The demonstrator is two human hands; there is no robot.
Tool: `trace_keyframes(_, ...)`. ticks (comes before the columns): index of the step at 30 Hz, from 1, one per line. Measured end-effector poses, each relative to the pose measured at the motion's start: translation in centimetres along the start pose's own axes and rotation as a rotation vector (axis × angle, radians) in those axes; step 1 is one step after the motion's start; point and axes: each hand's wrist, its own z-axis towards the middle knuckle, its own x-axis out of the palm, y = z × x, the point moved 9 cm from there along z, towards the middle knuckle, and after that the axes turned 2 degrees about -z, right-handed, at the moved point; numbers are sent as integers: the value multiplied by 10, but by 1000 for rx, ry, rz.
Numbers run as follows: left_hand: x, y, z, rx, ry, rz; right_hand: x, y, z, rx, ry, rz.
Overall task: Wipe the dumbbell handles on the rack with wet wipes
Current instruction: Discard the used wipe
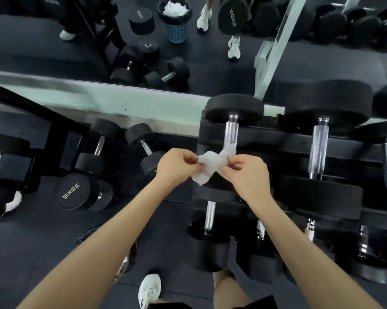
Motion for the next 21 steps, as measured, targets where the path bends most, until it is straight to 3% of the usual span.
trace_keyframes(3, -43, 63, -41, -98, -20, -232, 18, 22, -35, 27, -61, 91)
trace_keyframes(6, -83, 131, -87, -143, -54, -302, 66, 52, -82, -9, -33, 120)
trace_keyframes(13, -161, 309, -190, -280, -248, -117, 215, 63, -200, 57, 229, 131)
trace_keyframes(17, -172, 395, -229, -430, -257, 37, 261, 48, -253, 128, 349, 57)
trace_keyframes(21, -168, 452, -239, -549, -244, 33, 292, 33, -276, 149, 440, -56)
